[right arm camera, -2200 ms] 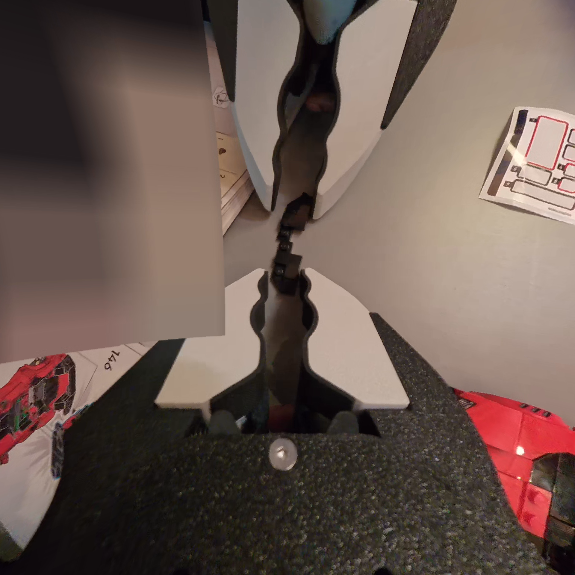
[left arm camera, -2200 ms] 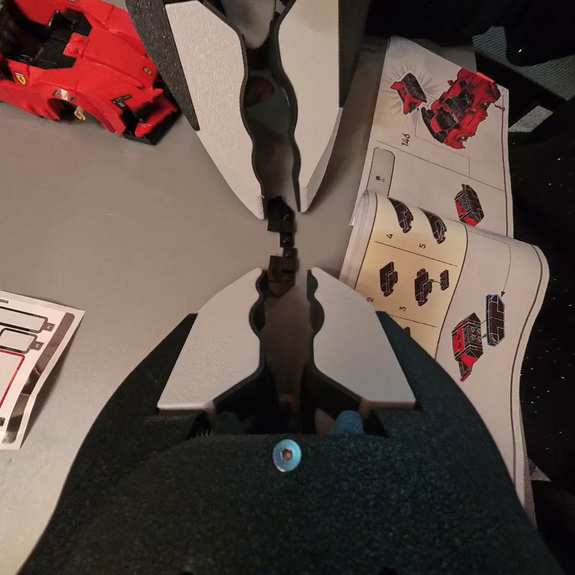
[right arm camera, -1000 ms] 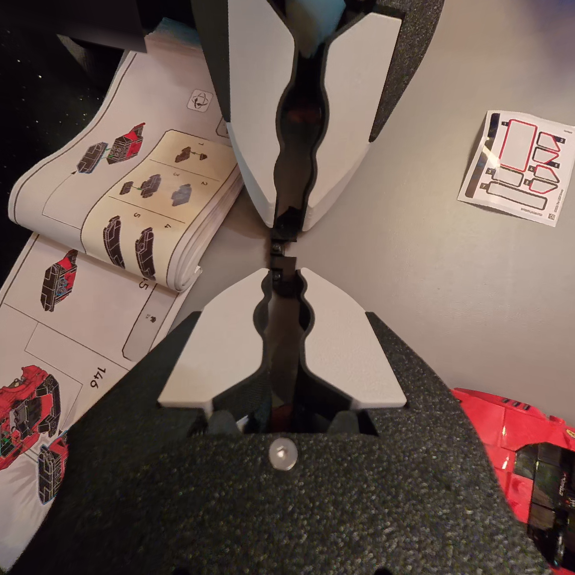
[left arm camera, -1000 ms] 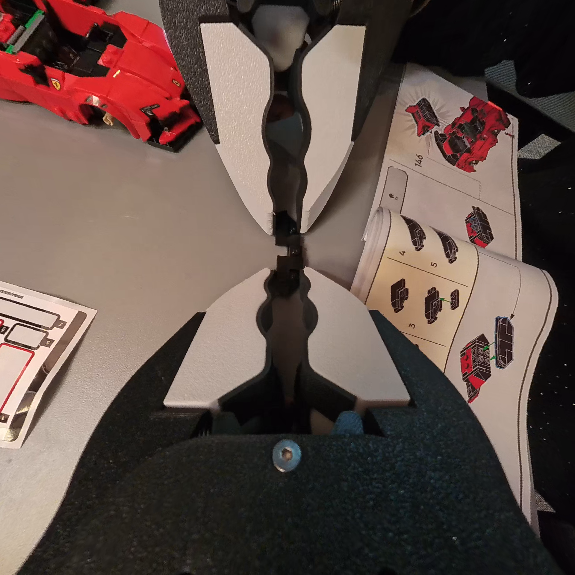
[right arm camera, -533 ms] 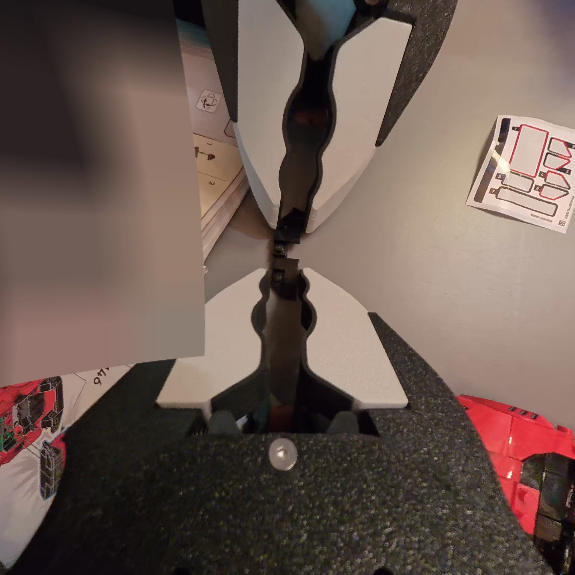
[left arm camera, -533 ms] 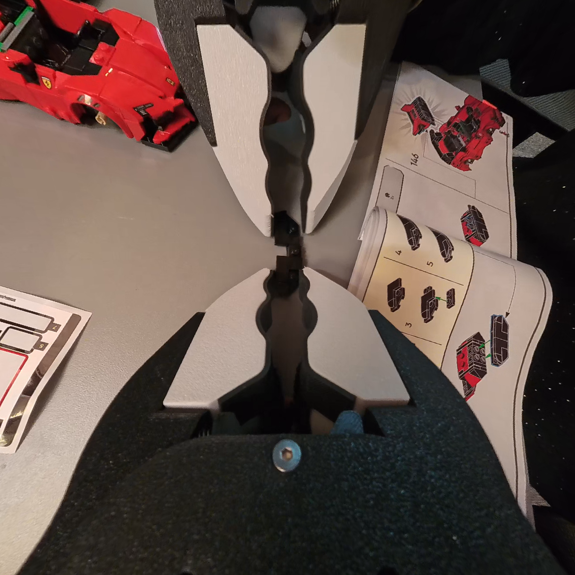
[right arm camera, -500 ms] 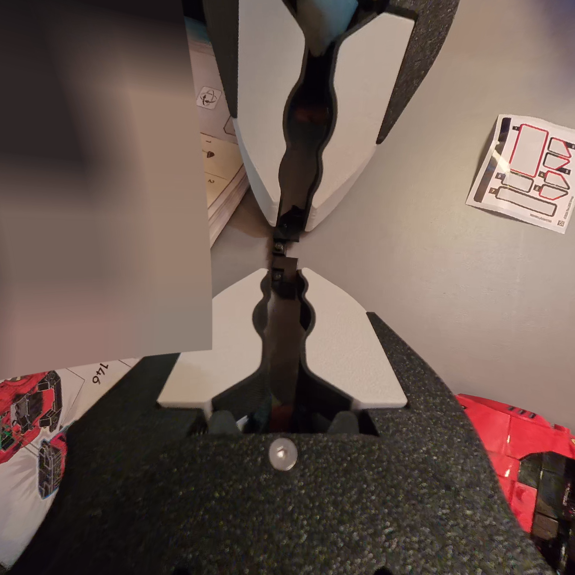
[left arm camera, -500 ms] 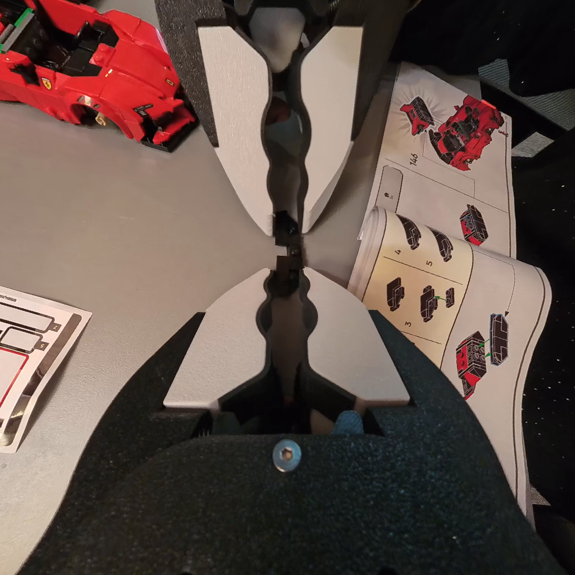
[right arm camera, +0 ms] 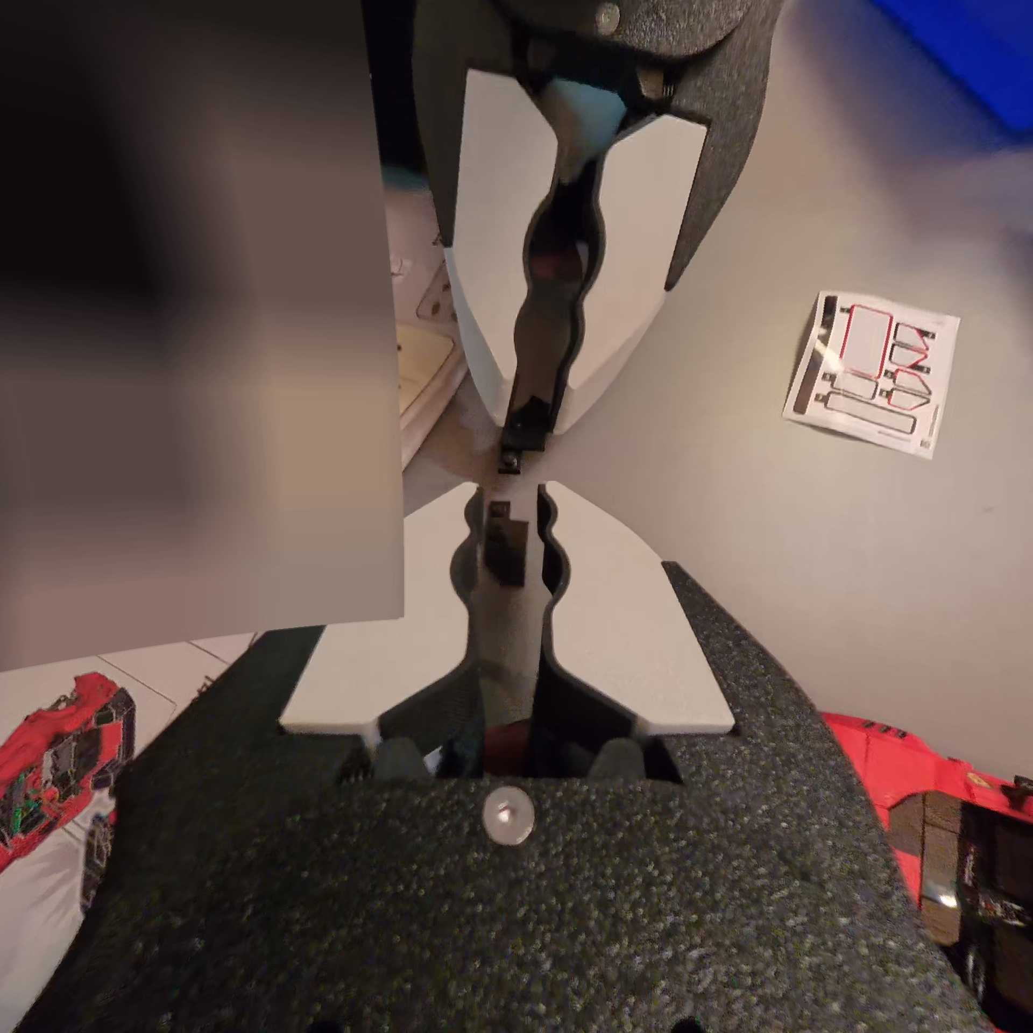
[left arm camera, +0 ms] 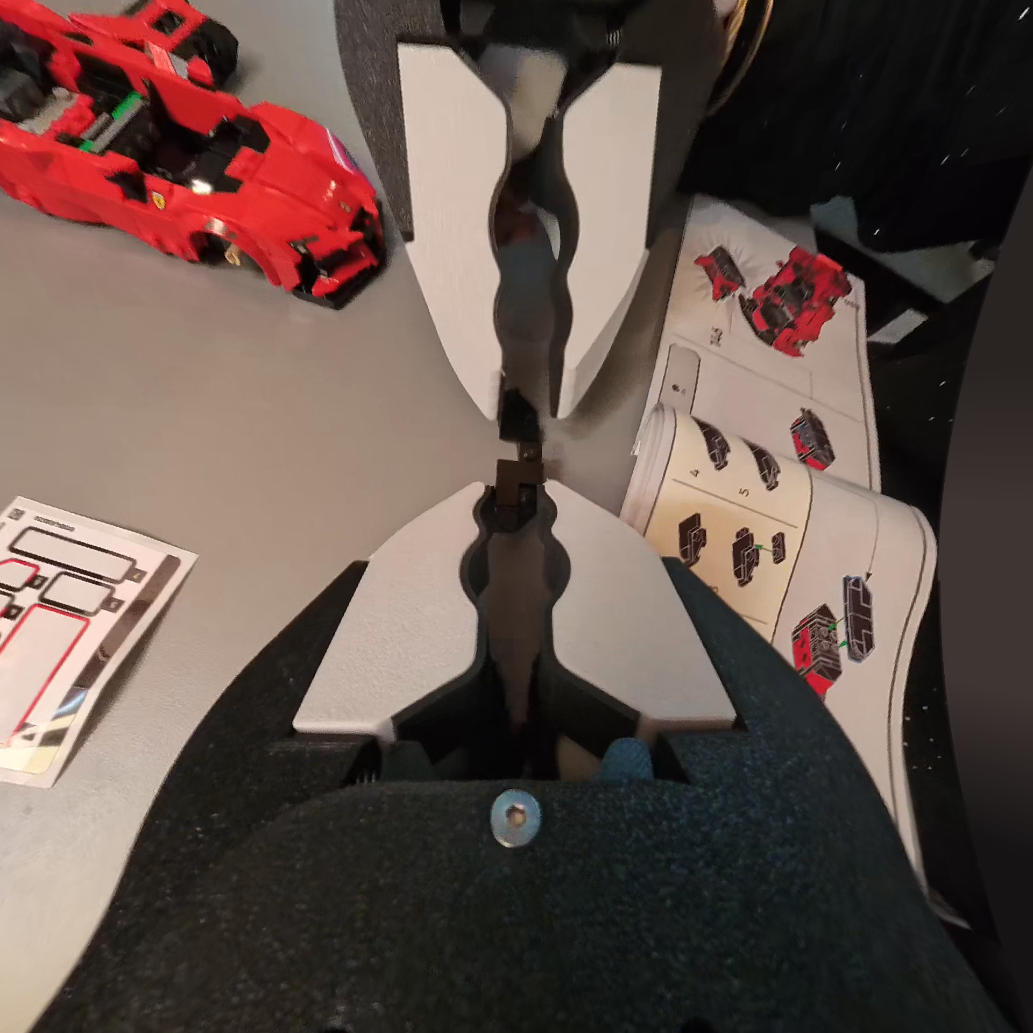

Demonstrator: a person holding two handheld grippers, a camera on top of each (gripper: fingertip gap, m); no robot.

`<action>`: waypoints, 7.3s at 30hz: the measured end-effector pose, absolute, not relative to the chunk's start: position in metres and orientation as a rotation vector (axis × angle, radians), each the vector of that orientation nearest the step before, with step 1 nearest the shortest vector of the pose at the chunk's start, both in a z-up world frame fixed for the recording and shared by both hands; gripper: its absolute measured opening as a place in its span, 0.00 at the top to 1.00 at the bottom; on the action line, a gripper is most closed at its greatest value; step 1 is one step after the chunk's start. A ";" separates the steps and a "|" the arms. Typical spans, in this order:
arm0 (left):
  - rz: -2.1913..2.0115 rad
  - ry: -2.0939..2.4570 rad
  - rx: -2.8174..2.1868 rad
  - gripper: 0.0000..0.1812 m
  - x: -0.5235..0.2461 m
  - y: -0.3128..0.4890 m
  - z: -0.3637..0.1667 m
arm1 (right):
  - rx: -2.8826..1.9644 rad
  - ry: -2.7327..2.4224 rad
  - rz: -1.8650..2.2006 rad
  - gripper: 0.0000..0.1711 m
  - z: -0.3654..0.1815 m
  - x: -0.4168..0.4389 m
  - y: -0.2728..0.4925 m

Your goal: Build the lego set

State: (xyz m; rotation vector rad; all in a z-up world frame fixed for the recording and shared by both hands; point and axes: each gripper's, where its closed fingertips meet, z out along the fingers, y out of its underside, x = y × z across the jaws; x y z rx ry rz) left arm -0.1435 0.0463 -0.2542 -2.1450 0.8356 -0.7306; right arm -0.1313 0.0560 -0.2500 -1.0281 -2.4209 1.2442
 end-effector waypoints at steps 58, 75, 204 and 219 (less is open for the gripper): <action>-0.777 0.847 -2.153 0.93 -0.140 0.044 -0.258 | -1.154 -2.425 1.372 0.96 -0.256 -0.132 0.051; -0.664 0.956 -2.198 0.91 -0.140 0.041 -0.271 | -1.070 -2.523 1.147 0.92 -0.269 -0.130 0.049; -0.645 0.954 -2.282 0.94 -0.147 0.035 -0.272 | -0.807 -2.667 1.045 0.79 -0.263 -0.143 0.054; -0.644 1.007 -2.240 0.94 -0.141 0.036 -0.272 | -0.798 -2.606 0.937 0.87 -0.273 -0.132 0.053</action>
